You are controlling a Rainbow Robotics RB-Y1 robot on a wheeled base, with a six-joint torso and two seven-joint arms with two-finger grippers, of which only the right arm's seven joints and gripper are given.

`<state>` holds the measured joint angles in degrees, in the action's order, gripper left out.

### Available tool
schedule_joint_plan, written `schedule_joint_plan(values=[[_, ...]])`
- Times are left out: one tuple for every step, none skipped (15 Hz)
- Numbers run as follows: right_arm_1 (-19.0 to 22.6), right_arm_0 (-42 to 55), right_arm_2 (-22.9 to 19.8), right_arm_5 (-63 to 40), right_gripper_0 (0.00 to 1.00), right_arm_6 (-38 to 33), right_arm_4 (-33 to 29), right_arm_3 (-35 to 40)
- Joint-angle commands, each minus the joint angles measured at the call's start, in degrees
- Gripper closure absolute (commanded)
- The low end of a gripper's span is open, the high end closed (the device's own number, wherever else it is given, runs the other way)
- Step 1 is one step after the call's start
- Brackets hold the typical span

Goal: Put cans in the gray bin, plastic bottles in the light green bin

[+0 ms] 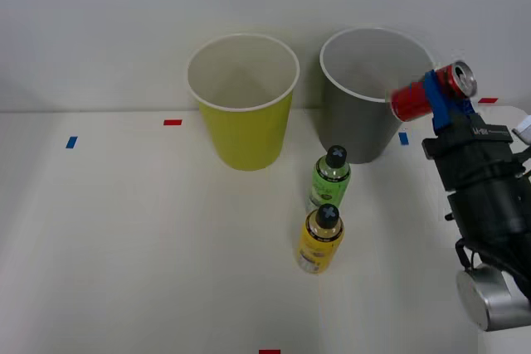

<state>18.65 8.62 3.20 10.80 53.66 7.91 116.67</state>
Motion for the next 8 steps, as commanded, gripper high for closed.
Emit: schedule_joint_plan(values=[[-2.5,-3.5,-1.9,-7.8,0.98,-0.1,0.9,3.6],[-3.8,-5.7,-2.2,-11.0,0.98,0.4,0.7,3.6],[-5.7,-9.0,-2.8,-16.0,0.98,1.0,0.1,3.5],[-7.2,-11.3,-3.3,-19.5,0.98,1.5,-0.4,3.5],[-8.5,-13.5,-3.8,-22.8,0.98,2.1,-1.0,3.5],[-10.1,-16.3,-4.6,-27.5,0.98,6.1,-1.5,3.5],[-11.3,-18.1,-5.3,-30.9,0.97,8.5,-1.9,3.5],[-12.1,-19.8,-5.8,-33.7,0.98,10.4,-1.9,3.5]])
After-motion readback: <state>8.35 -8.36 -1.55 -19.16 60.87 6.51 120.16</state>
